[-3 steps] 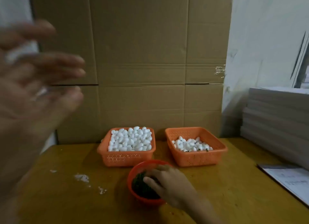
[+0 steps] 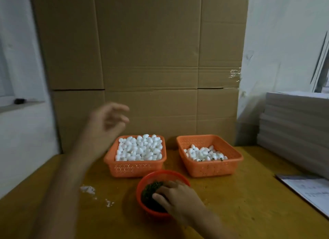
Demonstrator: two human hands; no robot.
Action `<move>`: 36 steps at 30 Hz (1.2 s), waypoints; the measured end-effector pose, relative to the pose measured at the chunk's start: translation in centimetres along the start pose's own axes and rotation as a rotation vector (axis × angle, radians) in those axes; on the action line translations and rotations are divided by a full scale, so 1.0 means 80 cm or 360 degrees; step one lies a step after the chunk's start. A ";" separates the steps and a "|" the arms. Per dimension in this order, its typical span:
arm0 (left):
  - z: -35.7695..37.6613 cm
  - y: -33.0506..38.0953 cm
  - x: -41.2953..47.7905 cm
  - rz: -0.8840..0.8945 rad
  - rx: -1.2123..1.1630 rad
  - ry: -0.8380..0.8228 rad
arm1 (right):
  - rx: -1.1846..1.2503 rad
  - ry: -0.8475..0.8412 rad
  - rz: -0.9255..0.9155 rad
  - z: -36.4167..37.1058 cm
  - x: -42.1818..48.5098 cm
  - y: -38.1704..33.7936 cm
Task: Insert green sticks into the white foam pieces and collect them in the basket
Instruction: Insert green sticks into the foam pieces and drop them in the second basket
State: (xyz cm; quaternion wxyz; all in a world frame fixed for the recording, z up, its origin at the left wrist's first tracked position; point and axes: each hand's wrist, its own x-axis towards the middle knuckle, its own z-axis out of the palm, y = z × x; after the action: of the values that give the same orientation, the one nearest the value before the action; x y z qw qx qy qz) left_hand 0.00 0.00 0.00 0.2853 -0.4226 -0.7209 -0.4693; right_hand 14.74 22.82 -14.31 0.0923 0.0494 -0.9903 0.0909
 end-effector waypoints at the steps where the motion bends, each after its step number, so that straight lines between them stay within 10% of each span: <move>1: 0.031 0.006 0.000 -0.0218 0.0019 -0.0136 | 0.0021 -0.0039 0.0016 0.006 -0.001 -0.003; 7: 0.149 -0.062 0.007 -0.0634 0.0787 -0.0897 | 0.0122 0.0106 0.0045 0.023 0.003 0.007; 13: 0.188 -0.121 -0.004 -0.0816 0.0706 -0.1210 | 0.0100 0.0094 0.0034 0.023 0.005 0.010; 28: 0.201 -0.147 -0.005 -0.0986 0.0471 -0.0566 | 0.0331 -0.0052 -0.0091 0.018 0.016 0.035; 36: 0.174 -0.111 -0.030 -0.1001 -0.0269 0.0123 | 0.0416 0.0134 -0.0029 0.006 0.029 0.029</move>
State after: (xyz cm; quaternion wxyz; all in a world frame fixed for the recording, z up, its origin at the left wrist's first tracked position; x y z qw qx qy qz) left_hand -6.85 10.17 -11.35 0.1173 -0.1833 -0.7634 -0.6082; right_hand 12.12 24.85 -14.70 0.1274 0.0662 -0.9648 0.2203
